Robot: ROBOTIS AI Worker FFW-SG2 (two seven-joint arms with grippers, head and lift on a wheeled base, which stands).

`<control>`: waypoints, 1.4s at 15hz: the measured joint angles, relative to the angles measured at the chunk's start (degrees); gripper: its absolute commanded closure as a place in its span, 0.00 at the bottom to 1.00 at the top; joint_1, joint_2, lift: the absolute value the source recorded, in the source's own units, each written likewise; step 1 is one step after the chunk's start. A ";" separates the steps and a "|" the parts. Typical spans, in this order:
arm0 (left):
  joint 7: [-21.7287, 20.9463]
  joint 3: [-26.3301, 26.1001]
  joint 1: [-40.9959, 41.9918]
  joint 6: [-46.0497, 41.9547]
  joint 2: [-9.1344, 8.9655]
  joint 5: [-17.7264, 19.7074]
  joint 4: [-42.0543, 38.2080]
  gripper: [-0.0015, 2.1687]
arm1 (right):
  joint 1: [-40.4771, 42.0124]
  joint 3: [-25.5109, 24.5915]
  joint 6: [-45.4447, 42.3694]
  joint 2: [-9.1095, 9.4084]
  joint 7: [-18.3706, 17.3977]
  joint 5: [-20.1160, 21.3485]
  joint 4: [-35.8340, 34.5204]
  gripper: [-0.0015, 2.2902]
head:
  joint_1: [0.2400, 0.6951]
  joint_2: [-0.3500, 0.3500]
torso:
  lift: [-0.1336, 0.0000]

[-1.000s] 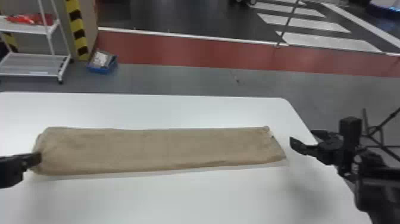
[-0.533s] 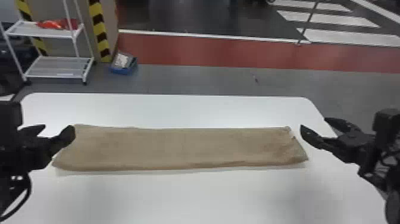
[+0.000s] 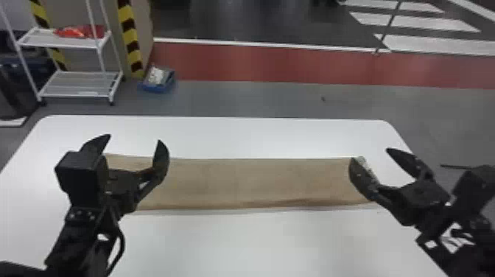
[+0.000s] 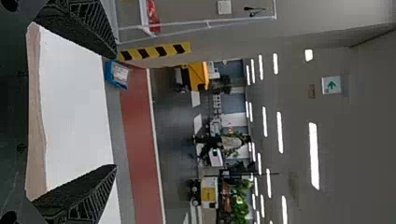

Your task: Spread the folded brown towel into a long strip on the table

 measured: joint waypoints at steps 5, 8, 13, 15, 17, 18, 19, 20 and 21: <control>0.66 -3.88 0.33 -14.07 -0.29 -1.68 6.71 0.02 | 11.75 6.17 -10.52 2.82 -5.90 -4.12 -5.80 0.04 | 1.00 0.29 | 0.15; 1.57 -2.20 1.68 -14.85 -0.25 -2.03 7.33 0.02 | 14.60 6.83 -12.00 3.39 -6.02 -4.58 -6.66 0.04 | 1.00 0.32 | 0.15; 0.72 2.19 4.98 -11.53 -0.38 -0.98 2.99 0.04 | 15.73 11.40 -12.17 3.42 -12.45 -3.85 -7.32 0.04 | 1.00 0.42 | 0.15; 0.20 3.51 5.76 -8.48 -0.40 -0.63 0.80 0.04 | 15.44 12.19 -12.05 3.42 -13.33 -3.62 -7.20 0.04 | 1.00 0.45 | 0.15; -0.04 4.36 5.96 -7.61 -0.37 -0.57 0.21 0.04 | 15.26 12.50 -12.00 3.42 -13.39 -3.61 -7.09 0.04 | 1.00 0.47 | 0.15; -0.11 4.47 6.00 -7.58 -0.37 -0.56 0.18 0.04 | 15.21 12.50 -12.00 3.42 -13.38 -3.62 -7.07 0.04 | 1.00 0.47 | 0.15; -0.15 4.48 6.03 -7.58 -0.40 -0.56 0.16 0.04 | 15.15 12.48 -12.00 3.42 -13.44 -3.63 -7.06 0.04 | 1.00 0.47 | 0.15; -0.11 4.41 6.03 -7.63 -0.43 -0.56 0.16 0.04 | 15.08 12.47 -12.00 3.42 -13.54 -3.61 -7.06 0.04 | 1.00 0.47 | 0.15; -0.08 4.28 6.04 -7.68 -0.44 -0.56 0.19 0.04 | 15.02 12.48 -12.00 3.42 -13.60 -3.58 -7.04 0.04 | 1.00 0.47 | 0.15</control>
